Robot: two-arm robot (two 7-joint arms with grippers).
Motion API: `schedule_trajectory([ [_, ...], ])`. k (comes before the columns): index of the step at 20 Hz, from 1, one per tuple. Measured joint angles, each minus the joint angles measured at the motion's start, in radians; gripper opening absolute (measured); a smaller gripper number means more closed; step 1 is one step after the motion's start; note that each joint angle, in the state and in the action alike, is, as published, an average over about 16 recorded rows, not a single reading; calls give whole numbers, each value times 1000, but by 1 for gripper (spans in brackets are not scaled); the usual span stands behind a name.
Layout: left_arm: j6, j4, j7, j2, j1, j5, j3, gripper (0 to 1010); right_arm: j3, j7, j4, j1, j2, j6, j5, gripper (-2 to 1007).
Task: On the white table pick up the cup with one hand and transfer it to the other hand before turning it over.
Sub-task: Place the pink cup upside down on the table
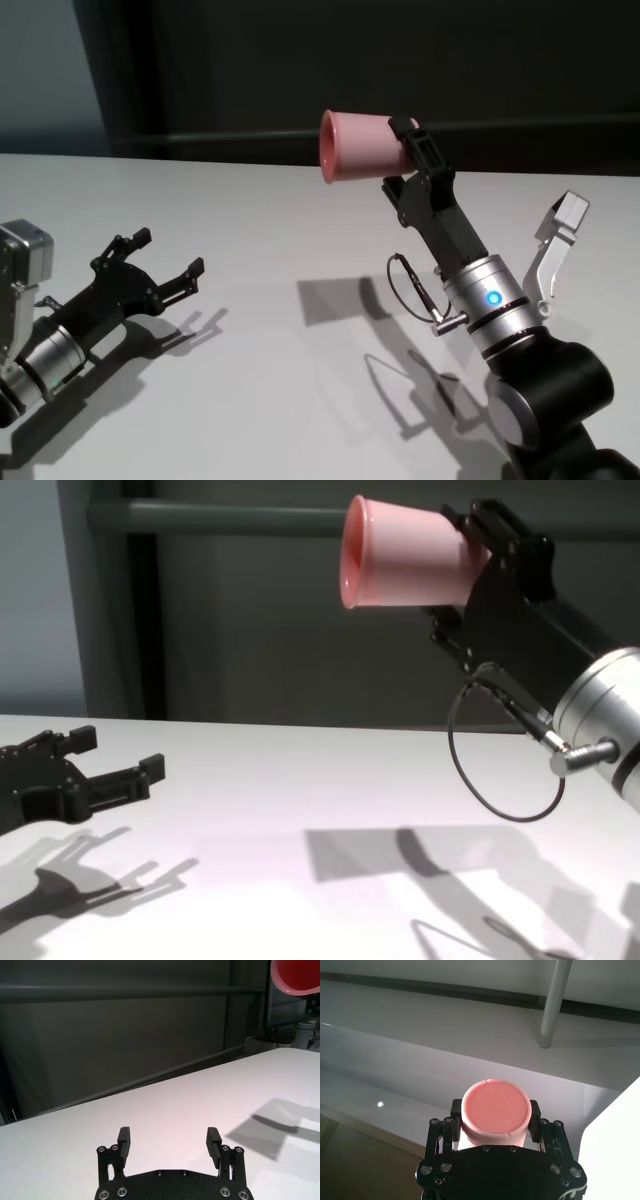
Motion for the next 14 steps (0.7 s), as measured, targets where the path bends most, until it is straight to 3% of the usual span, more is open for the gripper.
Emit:
schedule_trajectory([
  [14, 0, 4, -2, -2, -5, -1, 3, 1001, 0, -1, -2, 0, 1, -2, 0, 742],
])
